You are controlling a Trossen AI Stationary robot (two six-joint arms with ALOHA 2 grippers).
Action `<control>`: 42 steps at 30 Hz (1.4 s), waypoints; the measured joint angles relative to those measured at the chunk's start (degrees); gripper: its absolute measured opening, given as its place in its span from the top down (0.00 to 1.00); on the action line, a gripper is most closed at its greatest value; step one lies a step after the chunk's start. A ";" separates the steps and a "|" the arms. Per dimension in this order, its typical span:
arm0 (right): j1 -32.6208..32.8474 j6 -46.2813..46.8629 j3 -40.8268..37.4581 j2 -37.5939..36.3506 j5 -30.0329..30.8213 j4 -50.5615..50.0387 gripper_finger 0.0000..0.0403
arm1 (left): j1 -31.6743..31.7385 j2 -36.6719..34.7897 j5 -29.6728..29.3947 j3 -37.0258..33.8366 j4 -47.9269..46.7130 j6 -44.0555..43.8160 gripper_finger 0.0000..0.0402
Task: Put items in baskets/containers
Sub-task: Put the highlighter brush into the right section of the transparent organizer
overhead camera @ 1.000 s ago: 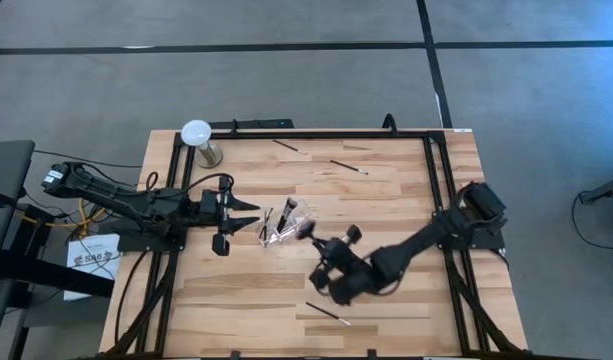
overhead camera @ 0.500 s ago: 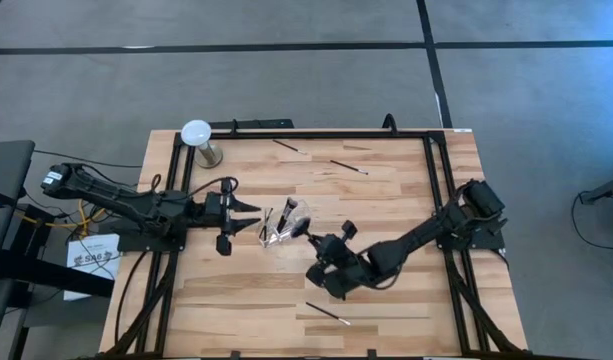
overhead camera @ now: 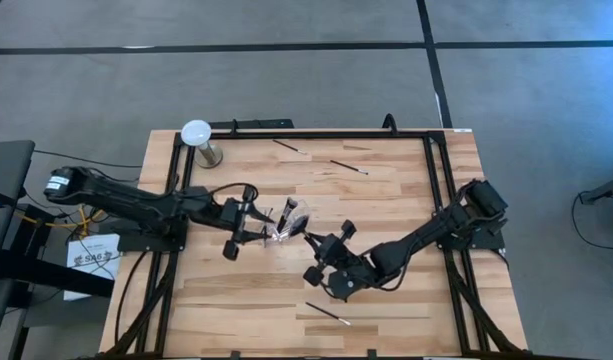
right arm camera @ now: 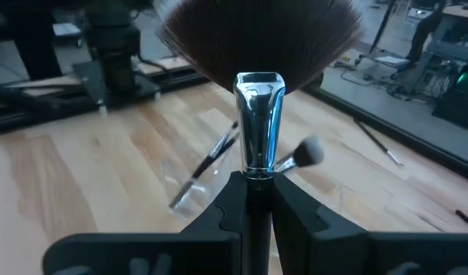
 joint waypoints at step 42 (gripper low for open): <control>-15.85 -13.67 -20.37 17.15 -8.45 81.56 0.93 | -1.30 -19.69 -1.46 -4.61 -1.04 -2.89 0.46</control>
